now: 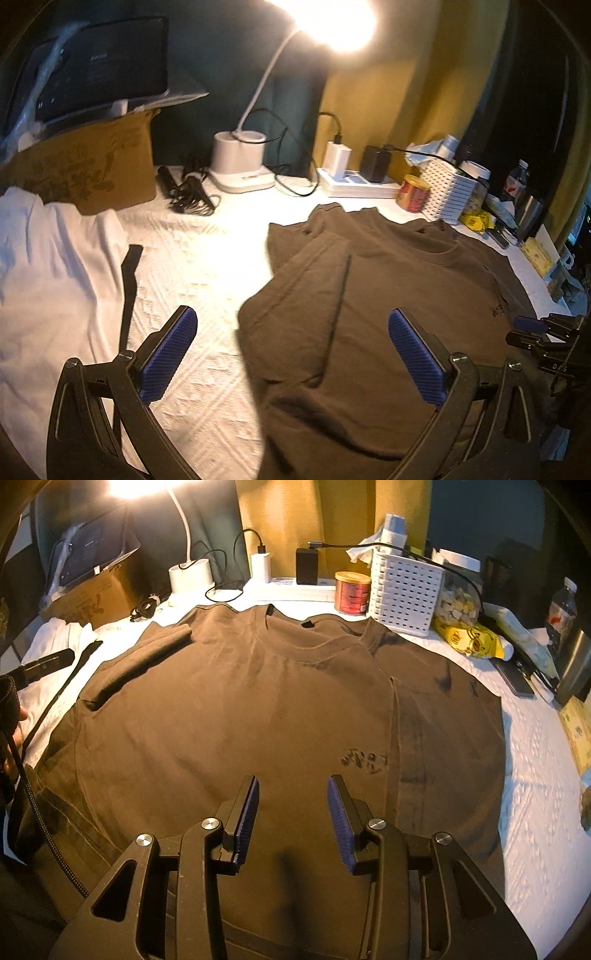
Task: Fold small clothes
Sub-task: 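Grasp the shirt's other side edge with the left gripper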
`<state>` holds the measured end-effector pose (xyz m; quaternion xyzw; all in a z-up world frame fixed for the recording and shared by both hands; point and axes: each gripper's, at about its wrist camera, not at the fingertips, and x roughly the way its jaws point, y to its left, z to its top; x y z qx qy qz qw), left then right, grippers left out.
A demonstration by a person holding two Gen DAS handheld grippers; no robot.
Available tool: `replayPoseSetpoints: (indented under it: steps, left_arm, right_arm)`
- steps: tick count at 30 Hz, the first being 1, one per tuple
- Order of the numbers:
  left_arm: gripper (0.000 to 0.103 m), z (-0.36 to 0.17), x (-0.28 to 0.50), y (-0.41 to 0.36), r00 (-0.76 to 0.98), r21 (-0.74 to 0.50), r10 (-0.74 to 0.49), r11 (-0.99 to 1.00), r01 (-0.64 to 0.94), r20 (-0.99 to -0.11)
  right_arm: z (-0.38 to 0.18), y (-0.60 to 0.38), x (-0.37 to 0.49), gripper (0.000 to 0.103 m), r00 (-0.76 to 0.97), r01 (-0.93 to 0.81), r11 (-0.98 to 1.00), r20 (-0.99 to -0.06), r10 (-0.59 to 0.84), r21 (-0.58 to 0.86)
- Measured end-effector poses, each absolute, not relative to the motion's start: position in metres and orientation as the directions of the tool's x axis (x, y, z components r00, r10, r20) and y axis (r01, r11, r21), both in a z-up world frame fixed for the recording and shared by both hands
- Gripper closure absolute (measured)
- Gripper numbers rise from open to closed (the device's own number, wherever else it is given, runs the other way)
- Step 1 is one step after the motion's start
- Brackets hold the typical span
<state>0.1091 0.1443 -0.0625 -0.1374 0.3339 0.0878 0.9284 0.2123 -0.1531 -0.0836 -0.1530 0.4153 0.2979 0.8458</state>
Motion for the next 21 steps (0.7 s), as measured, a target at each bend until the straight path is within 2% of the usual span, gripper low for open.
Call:
replayPoseSetpoints:
  steps: [2, 4, 5, 7, 9, 11, 16, 17, 18, 20, 21]
  left_arm:
    - [0.002, -0.069, 0.112, 0.153, 0.752, -0.214, 0.063, 0.940, -0.265, -0.656]
    - [0.007, -0.075, 0.115, 0.160, 0.742, -0.236, 0.043, 0.934, -0.267, -0.669]
    - [0.014, -0.079, 0.117, 0.163, 0.735, -0.241, 0.034, 0.934, -0.265, -0.678]
    - [0.017, -0.088, 0.123, 0.168, 0.719, -0.263, 0.004, 0.929, -0.260, -0.695]
    - [0.031, -0.095, 0.128, 0.172, 0.705, -0.288, -0.027, 0.923, -0.255, -0.709]
    - [0.038, -0.103, 0.135, 0.173, 0.685, -0.310, -0.062, 0.919, -0.245, -0.726]
    - [0.040, -0.104, 0.144, 0.169, 0.667, -0.275, -0.061, 0.936, -0.219, -0.742]
    - [0.053, -0.103, 0.145, 0.168, 0.665, -0.266, -0.058, 0.939, -0.217, -0.745]
    - [0.076, -0.103, 0.146, 0.168, 0.661, -0.261, -0.059, 0.942, -0.212, -0.748]
    - [0.086, -0.104, 0.147, 0.167, 0.651, -0.251, -0.054, 0.944, -0.214, -0.757]
    - [0.095, -0.104, 0.146, 0.167, 0.652, -0.250, -0.055, 0.945, -0.210, -0.756]
  right_arm:
    - [-0.084, -0.148, 0.214, 0.062, 0.475, -0.632, 0.775, -0.796, 0.375, -0.013]
    - [-0.084, -0.145, 0.216, 0.062, 0.474, -0.629, 0.777, -0.799, 0.370, -0.014]
    - [-0.084, -0.144, 0.217, 0.062, 0.475, -0.628, 0.778, -0.799, 0.369, -0.014]
    - [-0.084, -0.143, 0.220, 0.062, 0.475, -0.625, 0.780, -0.801, 0.364, -0.016]
    - [-0.085, -0.143, 0.222, 0.062, 0.476, -0.623, 0.782, -0.803, 0.359, -0.019]
    - [-0.085, -0.144, 0.225, 0.062, 0.477, -0.621, 0.784, -0.804, 0.356, -0.021]
    - [-0.087, -0.148, 0.231, 0.062, 0.472, -0.615, 0.789, -0.807, 0.355, -0.013]
    - [-0.088, -0.149, 0.231, 0.062, 0.471, -0.614, 0.789, -0.808, 0.354, -0.013]
    - [-0.089, -0.149, 0.232, 0.062, 0.470, -0.614, 0.789, -0.808, 0.355, -0.011]
    - [-0.089, -0.151, 0.232, 0.062, 0.469, -0.616, 0.787, -0.805, 0.362, -0.005]
    - [-0.089, -0.150, 0.232, 0.062, 0.470, -0.616, 0.788, -0.804, 0.364, -0.003]
